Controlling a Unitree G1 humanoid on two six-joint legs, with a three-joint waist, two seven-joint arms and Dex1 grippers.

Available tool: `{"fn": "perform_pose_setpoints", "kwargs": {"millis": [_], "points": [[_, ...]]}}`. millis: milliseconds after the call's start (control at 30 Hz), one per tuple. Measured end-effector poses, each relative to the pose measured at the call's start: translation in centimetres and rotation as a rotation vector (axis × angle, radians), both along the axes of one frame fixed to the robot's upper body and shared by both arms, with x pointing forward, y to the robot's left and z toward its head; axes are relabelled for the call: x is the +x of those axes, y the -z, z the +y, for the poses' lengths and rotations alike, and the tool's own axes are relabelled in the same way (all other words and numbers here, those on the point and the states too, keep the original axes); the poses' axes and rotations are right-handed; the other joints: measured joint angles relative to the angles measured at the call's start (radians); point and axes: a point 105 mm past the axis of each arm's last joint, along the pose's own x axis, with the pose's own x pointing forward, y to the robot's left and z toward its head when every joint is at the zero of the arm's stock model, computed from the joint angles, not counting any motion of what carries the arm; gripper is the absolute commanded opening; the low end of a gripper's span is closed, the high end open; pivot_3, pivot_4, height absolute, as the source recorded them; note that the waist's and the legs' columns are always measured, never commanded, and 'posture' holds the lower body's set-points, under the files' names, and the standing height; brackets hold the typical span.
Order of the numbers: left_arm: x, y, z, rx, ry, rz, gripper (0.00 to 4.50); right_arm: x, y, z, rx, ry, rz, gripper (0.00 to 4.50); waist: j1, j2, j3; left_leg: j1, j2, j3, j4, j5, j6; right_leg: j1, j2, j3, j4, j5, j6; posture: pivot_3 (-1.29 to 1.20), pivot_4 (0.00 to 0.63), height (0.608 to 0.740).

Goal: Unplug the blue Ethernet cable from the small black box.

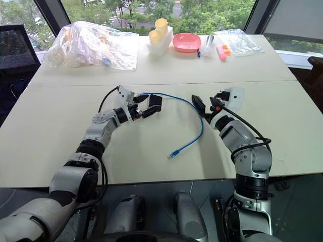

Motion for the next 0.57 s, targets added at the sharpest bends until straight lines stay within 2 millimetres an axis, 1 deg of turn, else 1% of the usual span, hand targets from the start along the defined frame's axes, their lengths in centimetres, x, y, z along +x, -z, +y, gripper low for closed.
{"fn": "perform_pose_setpoints", "kwargs": {"millis": [100,167,233,267,367,467,567], "points": [[-0.2,-1.3,1.1,0.012,-0.008,-0.026,4.47,-0.7,0.5,-0.1,-0.011,0.004,0.004,4.5,-0.003,0.0,0.0,0.0,0.0,0.0,0.0,0.0,0.0,0.0,0.0,0.0,0.0,0.0,0.0,0.0,0.15,0.74],[-0.6,-2.7,2.1,0.0,-0.025,-0.043,4.47,-1.0,0.9,-0.3,-0.013,0.009,0.013,4.5,-0.004,0.0,0.0,0.0,0.0,0.0,-0.001,0.0,0.0,0.0,0.0,0.0,0.0,0.0,0.0,0.0,0.15,0.74],[-1.2,-4.2,3.2,-0.014,-0.045,-0.063,4.47,-1.3,1.1,-0.4,-0.02,0.006,0.016,4.5,-0.005,0.0,0.0,0.001,0.0,0.0,0.0,0.0,0.0,0.0,0.0,0.0,0.0,0.0,0.0,0.0,0.15,0.74],[-1.5,-4.5,3.6,-0.01,-0.05,-0.067,4.47,-1.4,1.2,-0.5,-0.029,0.0,0.016,4.5,-0.005,0.0,0.0,0.001,0.0,0.0,0.0,0.0,0.0,0.001,0.0,0.001,0.0,0.0,0.0,0.0,0.15,0.74],[-3.4,-4.3,5.6,0.028,-0.083,-0.031,4.47,-2.1,1.5,-1.1,-0.082,-0.027,0.019,4.5,-0.006,0.0,0.0,0.003,0.001,0.001,-0.001,0.0,0.0,0.001,0.0,0.001,0.0,0.0,0.0,0.0,0.15,0.74],[-5.0,-3.8,7.4,0.025,-0.123,0.034,4.47,-2.6,1.7,-1.7,-0.113,-0.043,0.024,4.5,-0.005,0.0,0.0,0.003,0.001,0.001,-0.001,0.0,0.0,0.001,0.0,0.001,0.0,0.0,-0.001,0.0,0.15,0.74],[-6.0,-4.4,8.3,0.005,-0.15,0.044,4.47,-2.8,1.7,-2.0,-0.123,-0.051,0.024,4.5,-0.002,0.0,0.0,0.006,0.001,0.001,-0.001,0.0,0.0,0.004,0.0,0.001,0.0,-0.002,-0.004,0.0,0.15,0.74]]}}
